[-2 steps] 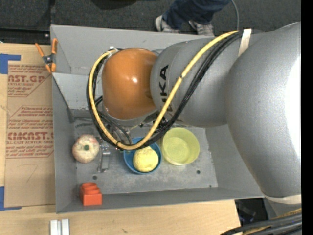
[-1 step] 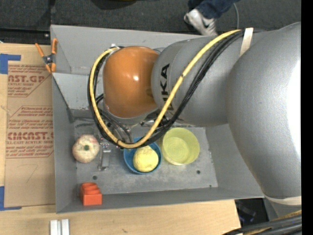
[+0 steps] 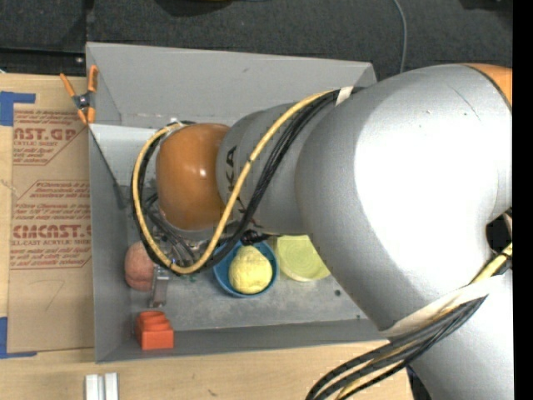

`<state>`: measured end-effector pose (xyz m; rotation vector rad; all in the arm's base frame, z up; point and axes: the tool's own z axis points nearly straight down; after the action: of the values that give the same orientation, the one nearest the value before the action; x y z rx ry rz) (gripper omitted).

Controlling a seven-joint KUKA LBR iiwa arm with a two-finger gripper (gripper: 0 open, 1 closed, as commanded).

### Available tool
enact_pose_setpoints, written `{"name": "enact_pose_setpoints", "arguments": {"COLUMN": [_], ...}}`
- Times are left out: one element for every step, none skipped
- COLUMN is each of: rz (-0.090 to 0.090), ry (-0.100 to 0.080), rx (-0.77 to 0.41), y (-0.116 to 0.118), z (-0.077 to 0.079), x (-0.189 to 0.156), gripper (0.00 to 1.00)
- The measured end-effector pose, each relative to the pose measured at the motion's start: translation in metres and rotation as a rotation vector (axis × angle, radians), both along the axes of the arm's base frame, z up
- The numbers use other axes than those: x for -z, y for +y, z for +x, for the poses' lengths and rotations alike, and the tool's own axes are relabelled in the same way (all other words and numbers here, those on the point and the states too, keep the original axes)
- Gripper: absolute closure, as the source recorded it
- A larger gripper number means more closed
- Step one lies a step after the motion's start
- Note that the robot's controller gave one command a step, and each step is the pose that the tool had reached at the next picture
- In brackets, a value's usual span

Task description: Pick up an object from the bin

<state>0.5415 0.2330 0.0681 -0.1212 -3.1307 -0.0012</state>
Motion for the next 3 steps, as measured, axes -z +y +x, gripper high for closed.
{"name": "enact_pose_setpoints", "arguments": {"rz": [0.003,0.001,0.003], "ry": [-0.013,0.002,-0.011], "rx": [-0.116,0.000,0.240], "y": [0.004,0.000,0.013], "z": [0.002,-0.001,-0.001], "x": [-0.050,0.002,-0.001], "gripper": [0.00,0.00,0.00]}}
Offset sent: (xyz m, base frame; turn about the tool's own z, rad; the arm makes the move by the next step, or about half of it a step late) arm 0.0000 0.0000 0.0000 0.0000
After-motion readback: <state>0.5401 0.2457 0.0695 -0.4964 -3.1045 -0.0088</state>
